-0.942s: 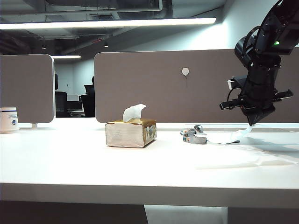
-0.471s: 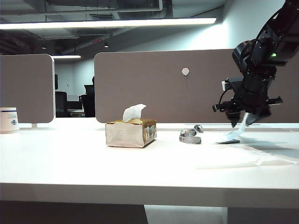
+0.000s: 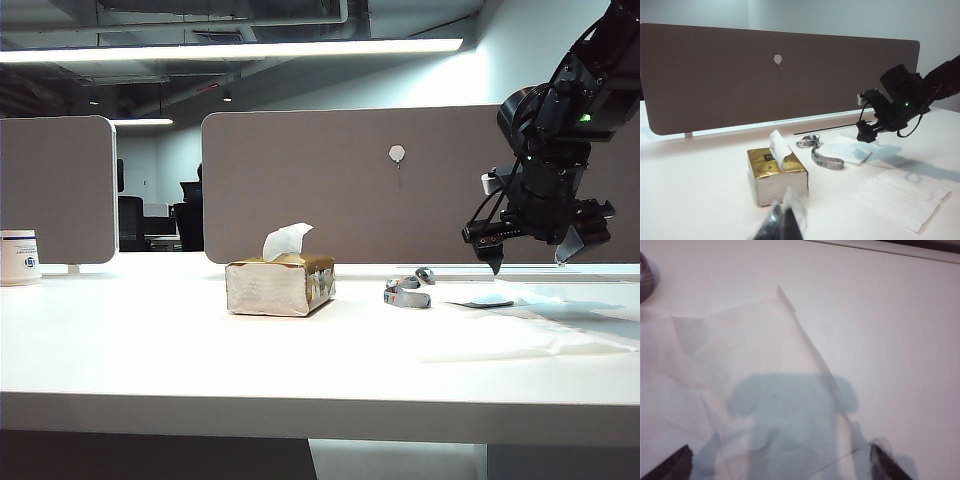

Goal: Pull out a tissue from the tissue box and use it to cover the ID card on the tabletop.

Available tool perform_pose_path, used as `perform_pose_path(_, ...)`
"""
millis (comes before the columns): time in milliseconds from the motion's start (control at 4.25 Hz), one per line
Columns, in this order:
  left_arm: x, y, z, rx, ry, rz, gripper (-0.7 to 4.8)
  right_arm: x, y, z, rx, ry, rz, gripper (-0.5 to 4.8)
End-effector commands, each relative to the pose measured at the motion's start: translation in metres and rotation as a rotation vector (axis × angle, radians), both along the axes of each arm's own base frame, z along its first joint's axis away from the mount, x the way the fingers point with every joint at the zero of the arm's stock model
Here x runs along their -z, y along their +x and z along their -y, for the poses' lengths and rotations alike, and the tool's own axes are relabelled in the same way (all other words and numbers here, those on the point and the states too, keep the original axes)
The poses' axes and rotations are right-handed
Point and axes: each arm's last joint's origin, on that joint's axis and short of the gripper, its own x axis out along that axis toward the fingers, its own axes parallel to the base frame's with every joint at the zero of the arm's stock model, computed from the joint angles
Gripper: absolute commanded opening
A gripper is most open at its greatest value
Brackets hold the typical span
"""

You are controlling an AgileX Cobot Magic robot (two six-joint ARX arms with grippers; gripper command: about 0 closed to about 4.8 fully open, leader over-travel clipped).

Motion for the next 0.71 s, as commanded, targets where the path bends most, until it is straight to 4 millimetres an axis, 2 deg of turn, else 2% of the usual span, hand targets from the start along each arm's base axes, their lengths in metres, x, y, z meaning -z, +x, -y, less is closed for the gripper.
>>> perform_pose_path(235, -0.002, 0.0, 0.0, 0.001, -0.003, 0.01, -0.05, -0.009, 0.002, 0.0, 0.022, -0.007, 0.062, 4.79)
perform_pose_path(471, -0.002, 0.0, 0.0, 0.001, -0.003, 0.01, -0.05, -0.057, -0.003, 0.001, 0.023, 0.025, 0.256, 4.79)
perform_pose_path(706, -0.002, 0.001, -0.002, -0.063, -0.02, 0.01, -0.05, -0.208, -0.086, 0.017, 0.028, 0.07, 0.6, 0.89)
